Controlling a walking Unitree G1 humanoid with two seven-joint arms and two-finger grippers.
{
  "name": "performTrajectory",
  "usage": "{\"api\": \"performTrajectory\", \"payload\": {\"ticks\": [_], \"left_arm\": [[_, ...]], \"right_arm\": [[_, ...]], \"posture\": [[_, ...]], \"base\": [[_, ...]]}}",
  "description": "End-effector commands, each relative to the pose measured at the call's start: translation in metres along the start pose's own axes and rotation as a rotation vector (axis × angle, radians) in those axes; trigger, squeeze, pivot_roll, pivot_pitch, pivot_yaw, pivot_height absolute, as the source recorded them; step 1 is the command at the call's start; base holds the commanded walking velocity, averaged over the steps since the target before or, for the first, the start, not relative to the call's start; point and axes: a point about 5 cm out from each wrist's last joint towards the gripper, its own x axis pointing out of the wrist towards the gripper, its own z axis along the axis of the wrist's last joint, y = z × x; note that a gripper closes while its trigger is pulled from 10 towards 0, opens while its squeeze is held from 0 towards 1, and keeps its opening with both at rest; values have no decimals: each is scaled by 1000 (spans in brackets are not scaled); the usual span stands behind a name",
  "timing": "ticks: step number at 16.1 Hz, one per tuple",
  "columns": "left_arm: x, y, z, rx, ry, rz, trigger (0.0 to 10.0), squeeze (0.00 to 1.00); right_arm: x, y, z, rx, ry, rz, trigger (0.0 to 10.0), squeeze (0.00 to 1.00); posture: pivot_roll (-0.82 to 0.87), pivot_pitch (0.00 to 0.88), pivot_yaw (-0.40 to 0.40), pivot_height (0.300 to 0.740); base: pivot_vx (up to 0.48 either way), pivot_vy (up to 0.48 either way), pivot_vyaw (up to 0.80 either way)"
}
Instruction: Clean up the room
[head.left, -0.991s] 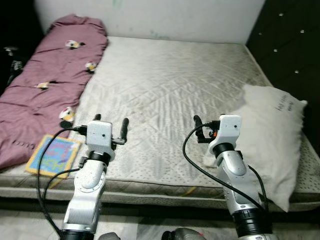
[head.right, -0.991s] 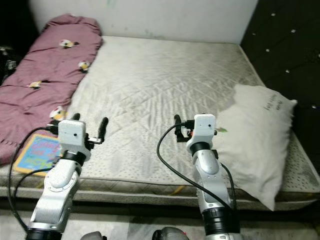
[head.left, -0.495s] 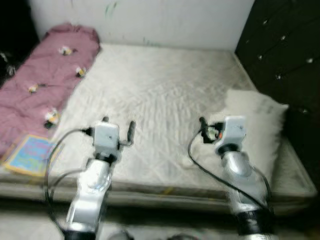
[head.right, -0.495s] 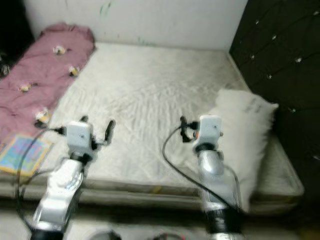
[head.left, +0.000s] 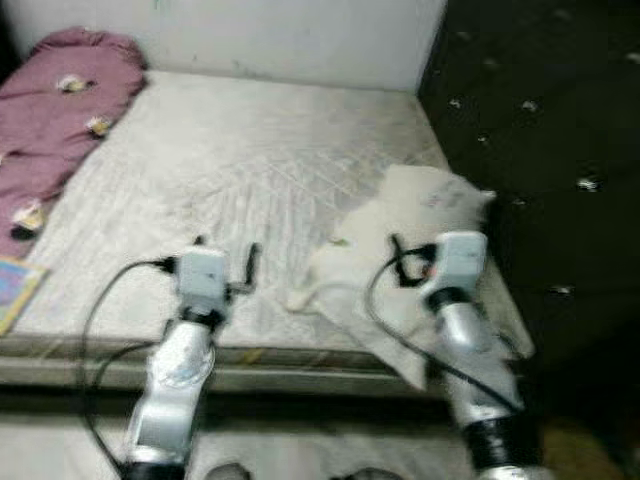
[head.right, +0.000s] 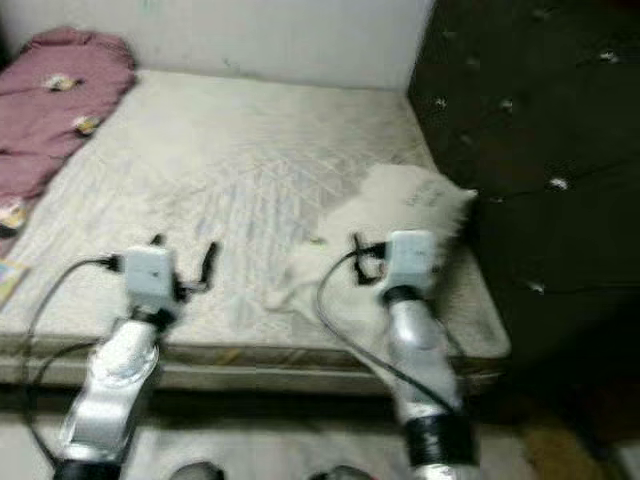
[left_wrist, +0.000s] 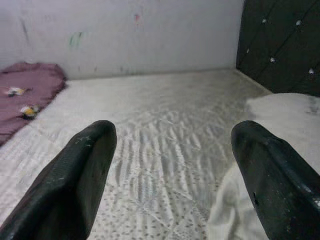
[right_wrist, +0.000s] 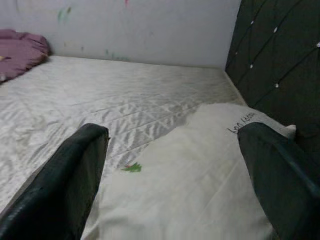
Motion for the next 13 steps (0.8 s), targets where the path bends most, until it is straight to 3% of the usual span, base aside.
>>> {"api": "performTrajectory", "payload": {"ticks": [1,5,13], "left_arm": [[2,-6,4,-16,-23,-9,10000,0],[0,-8,7,-32,-41,-49,10000,0],[-2,-9,7,-46,-45,-66,10000,0]], "right_arm": [[1,-9,3,-19,-9,-23,10000,0],[0,-9,2,-20,-6,-23,10000,0],[-1,-9,1,-40,1,-16,10000,0]], "posture": [[13,0,-54,740],[11,0,-52,740],[13,0,-56,740]], "base": [[0,0,0],[0,0,0],[359,0,0]]}}
